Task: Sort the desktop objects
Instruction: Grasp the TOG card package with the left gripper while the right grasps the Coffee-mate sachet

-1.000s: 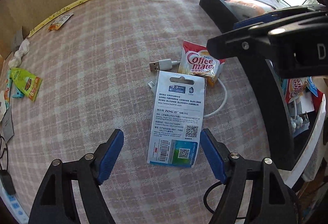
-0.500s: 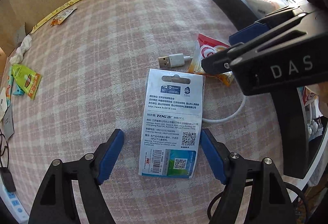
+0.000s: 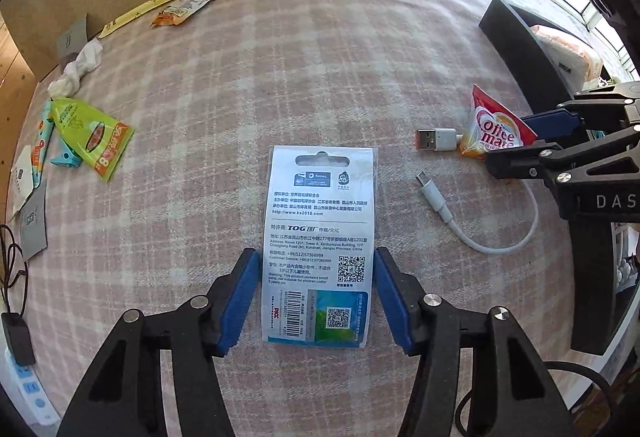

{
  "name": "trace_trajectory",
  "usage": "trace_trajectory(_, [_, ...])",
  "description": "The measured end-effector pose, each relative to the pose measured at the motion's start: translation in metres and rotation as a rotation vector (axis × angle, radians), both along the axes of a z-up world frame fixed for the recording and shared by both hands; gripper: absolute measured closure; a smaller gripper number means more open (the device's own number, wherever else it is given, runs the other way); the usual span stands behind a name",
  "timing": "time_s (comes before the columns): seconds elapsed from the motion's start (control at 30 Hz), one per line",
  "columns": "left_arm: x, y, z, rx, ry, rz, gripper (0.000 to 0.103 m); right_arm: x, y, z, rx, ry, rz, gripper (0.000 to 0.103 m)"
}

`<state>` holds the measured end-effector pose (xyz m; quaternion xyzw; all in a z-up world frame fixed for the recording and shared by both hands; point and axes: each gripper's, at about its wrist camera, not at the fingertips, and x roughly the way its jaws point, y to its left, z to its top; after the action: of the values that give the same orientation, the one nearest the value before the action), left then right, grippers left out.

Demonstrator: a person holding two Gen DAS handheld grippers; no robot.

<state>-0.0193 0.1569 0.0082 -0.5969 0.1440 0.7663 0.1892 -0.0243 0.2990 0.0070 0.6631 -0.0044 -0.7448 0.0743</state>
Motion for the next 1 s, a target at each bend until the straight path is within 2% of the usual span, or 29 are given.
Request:
trace_trajectory(0.2, [0.000,-0.006,0.000,0.014,0.001,0.014,0.050,-0.015,0.024,0.009,-0.032,0.013,-0.063,0.062])
trace_trajectory(0.33, [-0.004,-0.014,0.002,0.031,-0.012,0.043,0.050,-0.018,0.041,0.019,-0.062,0.037,-0.111,0.062])
trace_trajectory(0.43, [-0.023,-0.028,0.006,0.036,0.001,0.046,0.050,-0.018,0.049,0.031,-0.063,0.064,-0.126,0.062])
trace_trajectory(0.63, [-0.026,-0.001,0.029,0.048,0.029,0.014,0.050,-0.021,0.068,0.056,-0.086,0.106,-0.152,0.062])
trace_trajectory(0.7, [-0.038,0.024,0.040,0.060,0.032,-0.012,0.050,-0.003,0.060,0.063,-0.079,0.122,-0.165,0.062])
trace_trajectory(0.8, [-0.034,0.041,0.053,0.082,0.041,-0.054,0.050,0.014,0.049,0.073,-0.074,0.138,-0.198,0.062])
trace_trajectory(0.93, [-0.028,0.075,0.064,0.098,0.059,-0.129,0.050,0.021,0.057,0.081,-0.059,0.161,-0.248,0.062])
trace_trajectory(1.0, [-0.029,0.076,0.076,0.116,0.061,-0.167,0.050,0.029,0.068,0.087,-0.048,0.173,-0.276,0.062])
